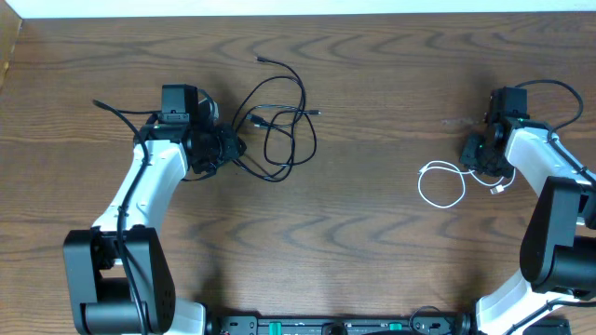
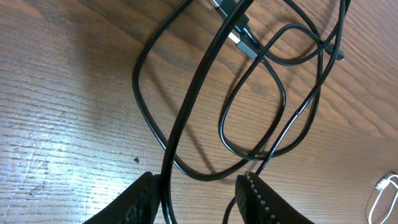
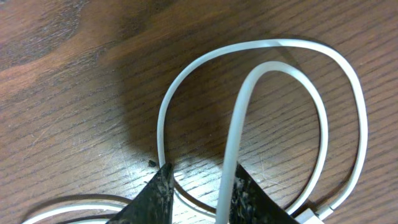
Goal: Untangle cables
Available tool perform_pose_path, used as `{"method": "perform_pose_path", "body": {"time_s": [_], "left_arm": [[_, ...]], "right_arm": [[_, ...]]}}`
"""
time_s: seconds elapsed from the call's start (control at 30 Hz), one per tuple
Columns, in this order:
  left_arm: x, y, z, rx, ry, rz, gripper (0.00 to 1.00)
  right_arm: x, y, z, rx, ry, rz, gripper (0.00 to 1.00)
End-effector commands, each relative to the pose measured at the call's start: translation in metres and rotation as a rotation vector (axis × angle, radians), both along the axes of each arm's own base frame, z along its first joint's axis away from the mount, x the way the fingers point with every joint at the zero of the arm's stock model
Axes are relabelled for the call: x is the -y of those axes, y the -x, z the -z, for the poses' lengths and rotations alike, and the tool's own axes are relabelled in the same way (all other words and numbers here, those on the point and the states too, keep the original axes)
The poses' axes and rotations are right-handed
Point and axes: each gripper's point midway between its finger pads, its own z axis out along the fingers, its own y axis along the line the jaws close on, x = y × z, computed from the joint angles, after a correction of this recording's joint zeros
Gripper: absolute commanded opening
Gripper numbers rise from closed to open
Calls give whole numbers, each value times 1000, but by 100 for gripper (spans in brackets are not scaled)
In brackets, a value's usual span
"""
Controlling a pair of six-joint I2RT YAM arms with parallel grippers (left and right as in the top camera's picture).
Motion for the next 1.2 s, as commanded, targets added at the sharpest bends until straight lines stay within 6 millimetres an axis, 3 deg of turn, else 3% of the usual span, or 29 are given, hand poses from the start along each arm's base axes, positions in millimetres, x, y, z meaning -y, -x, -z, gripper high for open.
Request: {"method": "perform_pose_path", "body": {"time_s": [0.0, 0.2, 0.23, 0.3, 0.37, 0.47, 0.6, 0.73, 0.93, 1.07, 1.17], "left_arm": [[0, -1, 2, -5, -8, 5, 43], [0, -1, 2, -4, -8, 5, 43], [0, -1, 2, -4, -8, 5, 44], [0, -1, 2, -4, -8, 5, 44], [0, -1, 2, -4, -8, 5, 44], [0, -1, 2, -4, -9, 6, 44], [0, -1, 2, -4, -8, 5, 44], [0, -1, 2, -3, -8, 5, 44], [0, -1, 2, -4, -8, 5, 44], [0, -1, 2, -4, -8, 5, 44], [0, -1, 2, -4, -8, 6, 44]], "right_arm": [[1, 0, 2, -4, 1, 0, 24], [-5, 0, 6, -9, -30, -8, 32], [-7, -2, 6, -3, -45, -17, 38], [-13, -7, 3, 16, -73, -66, 68], [-21, -11, -4, 32, -108, -110, 78], [-26, -15, -23, 54, -134, -121, 84], [-29, -13, -44, 84, -137, -152, 87], [-42, -4, -49, 66, -158, -344, 85], [-33, 8, -32, -13, -101, -419, 74], [-14, 16, -15, -88, -9, -394, 73], [-13, 16, -1, -111, -5, -413, 72]]}}
